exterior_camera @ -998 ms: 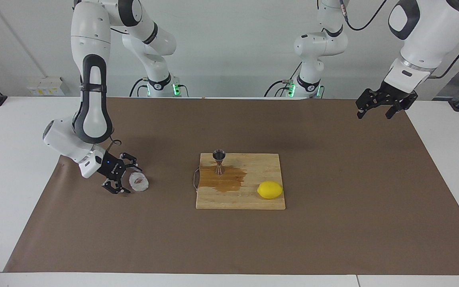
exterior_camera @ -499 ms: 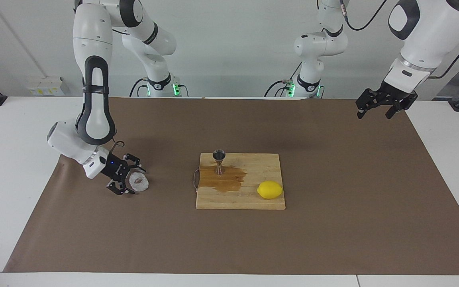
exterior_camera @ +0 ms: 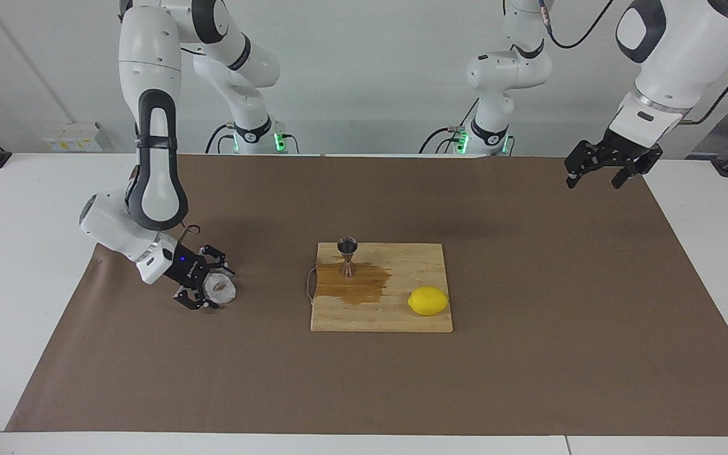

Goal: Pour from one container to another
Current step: 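Close the right gripper around the small white cup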

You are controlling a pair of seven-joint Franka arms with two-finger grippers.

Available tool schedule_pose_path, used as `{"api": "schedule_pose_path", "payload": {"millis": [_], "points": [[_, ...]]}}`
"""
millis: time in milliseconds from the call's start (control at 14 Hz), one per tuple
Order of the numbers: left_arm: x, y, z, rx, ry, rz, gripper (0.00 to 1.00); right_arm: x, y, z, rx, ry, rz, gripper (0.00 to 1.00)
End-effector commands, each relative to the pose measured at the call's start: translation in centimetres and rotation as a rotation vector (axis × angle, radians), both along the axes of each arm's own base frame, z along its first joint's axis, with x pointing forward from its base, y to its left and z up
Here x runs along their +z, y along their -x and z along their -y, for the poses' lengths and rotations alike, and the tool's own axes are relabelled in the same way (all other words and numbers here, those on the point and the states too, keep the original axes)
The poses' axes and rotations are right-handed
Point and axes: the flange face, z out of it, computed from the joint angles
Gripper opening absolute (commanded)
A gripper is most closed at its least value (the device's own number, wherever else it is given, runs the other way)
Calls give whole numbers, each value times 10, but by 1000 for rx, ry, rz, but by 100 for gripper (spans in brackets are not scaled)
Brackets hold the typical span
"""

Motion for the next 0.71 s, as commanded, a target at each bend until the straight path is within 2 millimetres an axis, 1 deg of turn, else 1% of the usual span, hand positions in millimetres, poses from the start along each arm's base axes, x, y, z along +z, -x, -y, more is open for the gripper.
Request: {"api": "schedule_pose_path", "payload": {"millis": [0,71,214,356,499,570,641], "points": [[2,6,-2,-2,11,-5,100,6,-4,-7,2,-17,27,45],[2,6,-2,0,11,-5,100,19,-7,-23,15,-16,35,45],[2,6,-2,-2,11,-5,100,54,-12,-60,28,12,32,45],[2,6,-2,-2,11,-5,100,93,-15,-86,41,92,3,45],[2,6,-2,-2,11,-5,100,121,-6,-131,54,124,-53,46],[2,6,-2,0,11,-5,100,135,-1,-150,54,144,-64,46],[2,6,-2,-2,11,-5,100,142,2,-164,57,179,-71,46]]}}
